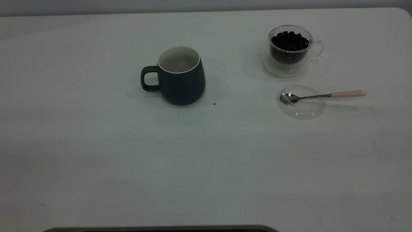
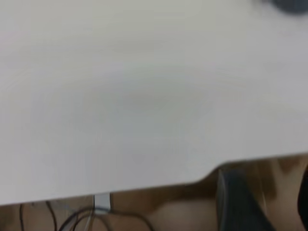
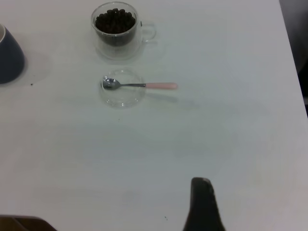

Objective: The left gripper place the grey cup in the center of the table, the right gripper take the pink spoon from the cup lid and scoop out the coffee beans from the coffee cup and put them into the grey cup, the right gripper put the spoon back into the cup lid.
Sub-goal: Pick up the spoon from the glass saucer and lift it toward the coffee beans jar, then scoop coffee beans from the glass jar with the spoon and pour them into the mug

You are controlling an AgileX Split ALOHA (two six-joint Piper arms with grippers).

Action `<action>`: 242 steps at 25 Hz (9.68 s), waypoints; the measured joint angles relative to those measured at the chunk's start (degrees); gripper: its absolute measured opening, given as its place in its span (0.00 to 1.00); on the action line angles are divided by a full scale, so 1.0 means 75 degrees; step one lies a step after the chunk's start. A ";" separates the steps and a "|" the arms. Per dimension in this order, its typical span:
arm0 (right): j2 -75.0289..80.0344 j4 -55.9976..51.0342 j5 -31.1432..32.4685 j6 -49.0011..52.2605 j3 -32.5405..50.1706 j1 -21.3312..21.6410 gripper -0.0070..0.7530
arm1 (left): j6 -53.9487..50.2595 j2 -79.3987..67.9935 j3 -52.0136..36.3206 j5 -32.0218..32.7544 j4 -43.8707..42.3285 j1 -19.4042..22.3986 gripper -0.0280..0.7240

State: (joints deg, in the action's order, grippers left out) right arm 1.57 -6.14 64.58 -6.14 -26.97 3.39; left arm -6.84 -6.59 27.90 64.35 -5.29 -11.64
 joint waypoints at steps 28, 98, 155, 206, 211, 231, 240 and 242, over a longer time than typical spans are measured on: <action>0.0000 0.0000 0.0000 -0.0002 0.0000 0.0000 0.77 | -0.0007 0.1017 0.0000 0.0134 0.0006 0.0900 0.53; 1.8947 -0.9511 -0.1037 -1.0206 -0.5502 0.3074 0.84 | -0.0007 0.1017 0.0000 0.0134 0.0006 0.0900 0.53; 1.7203 -0.7988 -0.0611 -1.0285 -0.5652 0.2222 0.14 | -0.0013 0.1017 0.0000 0.0134 0.0006 0.0900 0.53; 1.8356 -0.9234 -0.1570 -0.8642 -0.7391 0.1438 0.14 | -0.0013 0.1017 0.0000 0.0134 0.0006 0.0900 0.53; 1.8366 -0.9234 -0.1443 -0.8424 -0.7391 0.1438 0.14 | -0.0013 0.1017 0.0000 0.0134 0.0006 0.0900 0.53; 1.8642 -0.9381 -0.1237 -0.8004 -0.7391 0.1552 0.14 | -0.0013 0.1017 0.0000 0.0134 0.0006 0.0900 0.53; 1.8642 -0.9383 -0.0932 -0.7826 -0.7391 0.1795 0.14 | -0.0013 0.1017 0.0000 0.0134 0.0006 0.0900 0.53; 1.8642 -0.9383 -0.0932 -0.7823 -0.7391 0.1795 0.14 | -0.0013 0.1017 0.0000 0.0134 0.0006 0.0900 0.53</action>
State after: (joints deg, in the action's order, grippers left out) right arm 141.38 -76.51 57.59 -64.82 -82.41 16.85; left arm -6.94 1.04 27.90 65.35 -5.24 -4.88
